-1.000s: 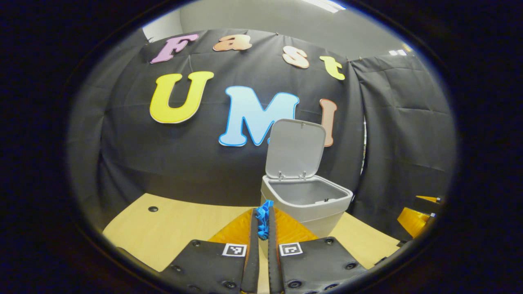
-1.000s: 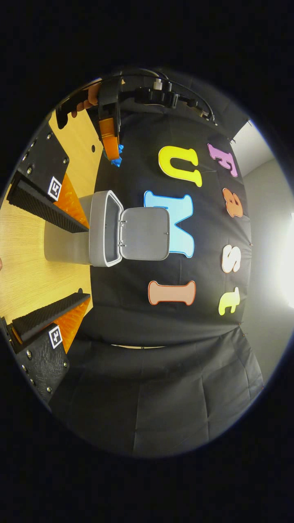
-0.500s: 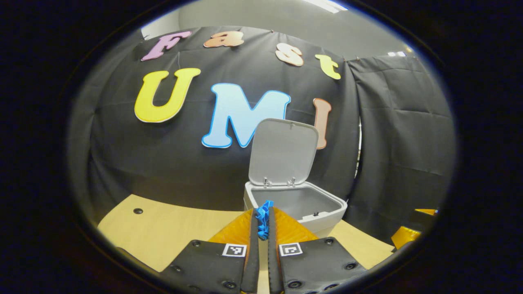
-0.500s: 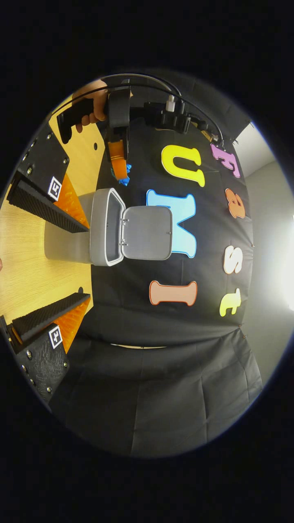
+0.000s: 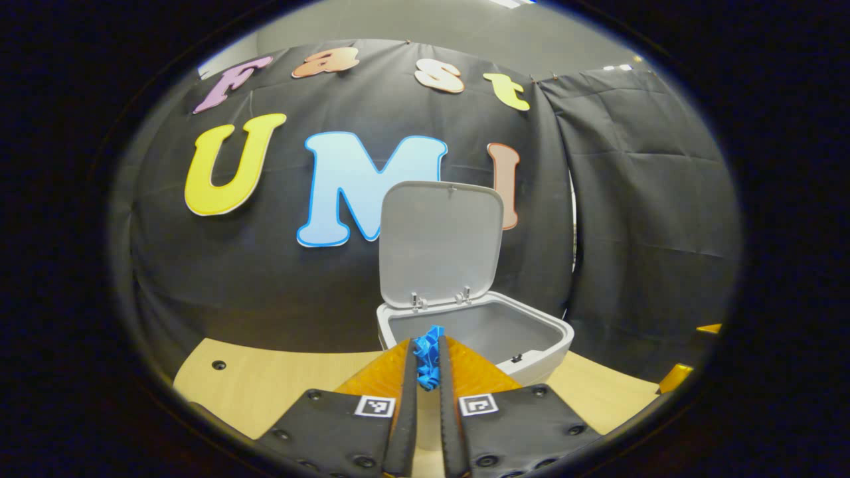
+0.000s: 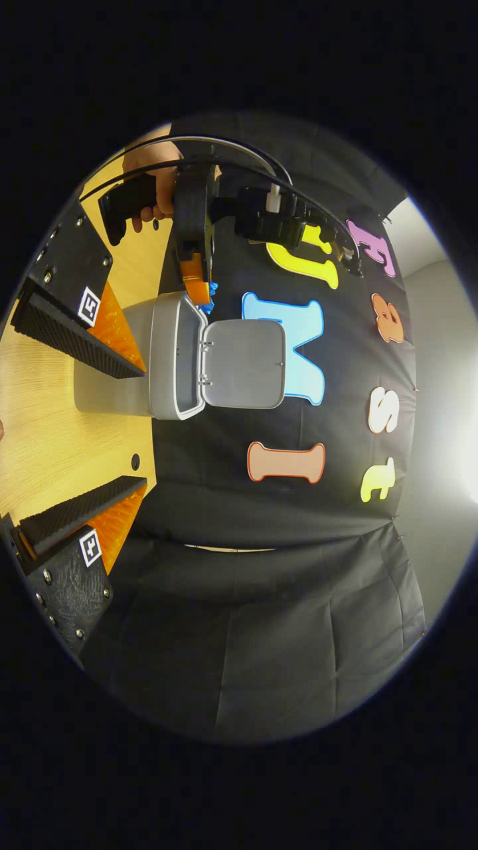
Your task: Press the lid of the desktop garbage bin to open it, pick up the crumpled paper on the desktop and throw it into the bin, then pick up the pop can on the desktop and drop it into the bin, and finally close the garbage bin lid.
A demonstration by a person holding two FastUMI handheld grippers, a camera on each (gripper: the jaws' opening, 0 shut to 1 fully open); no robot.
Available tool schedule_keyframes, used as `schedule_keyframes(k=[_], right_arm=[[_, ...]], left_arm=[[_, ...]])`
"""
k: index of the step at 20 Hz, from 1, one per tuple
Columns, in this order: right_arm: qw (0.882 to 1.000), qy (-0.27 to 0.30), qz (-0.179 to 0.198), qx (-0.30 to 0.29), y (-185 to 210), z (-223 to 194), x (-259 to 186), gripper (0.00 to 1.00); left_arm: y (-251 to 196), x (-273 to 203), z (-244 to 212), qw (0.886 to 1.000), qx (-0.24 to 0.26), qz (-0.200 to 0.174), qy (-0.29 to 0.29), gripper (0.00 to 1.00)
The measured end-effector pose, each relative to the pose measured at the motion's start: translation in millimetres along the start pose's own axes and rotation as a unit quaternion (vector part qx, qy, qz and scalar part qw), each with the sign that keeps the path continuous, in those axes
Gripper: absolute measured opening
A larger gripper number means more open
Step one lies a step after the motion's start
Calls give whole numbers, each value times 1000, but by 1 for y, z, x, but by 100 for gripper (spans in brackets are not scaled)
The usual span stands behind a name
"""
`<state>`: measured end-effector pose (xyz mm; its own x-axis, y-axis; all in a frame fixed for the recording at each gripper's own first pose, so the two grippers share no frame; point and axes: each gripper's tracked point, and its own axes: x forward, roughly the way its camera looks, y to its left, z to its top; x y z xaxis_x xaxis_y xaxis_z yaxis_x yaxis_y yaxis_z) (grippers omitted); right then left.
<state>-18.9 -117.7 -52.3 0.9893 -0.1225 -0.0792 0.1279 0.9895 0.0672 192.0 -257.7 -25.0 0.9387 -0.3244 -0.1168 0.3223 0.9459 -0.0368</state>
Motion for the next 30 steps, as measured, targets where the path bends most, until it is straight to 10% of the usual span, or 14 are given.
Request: schedule_keyframes(k=[14, 30], right_arm=[[1000, 10, 10, -23, 13, 1, -5, 95], [990, 27, 138, -21, 87, -19, -27, 95]], left_arm=[[5, 8, -5, 1000, -14, -21, 2, 90], [67, -107, 1, 996, -1, 81, -36, 96]])
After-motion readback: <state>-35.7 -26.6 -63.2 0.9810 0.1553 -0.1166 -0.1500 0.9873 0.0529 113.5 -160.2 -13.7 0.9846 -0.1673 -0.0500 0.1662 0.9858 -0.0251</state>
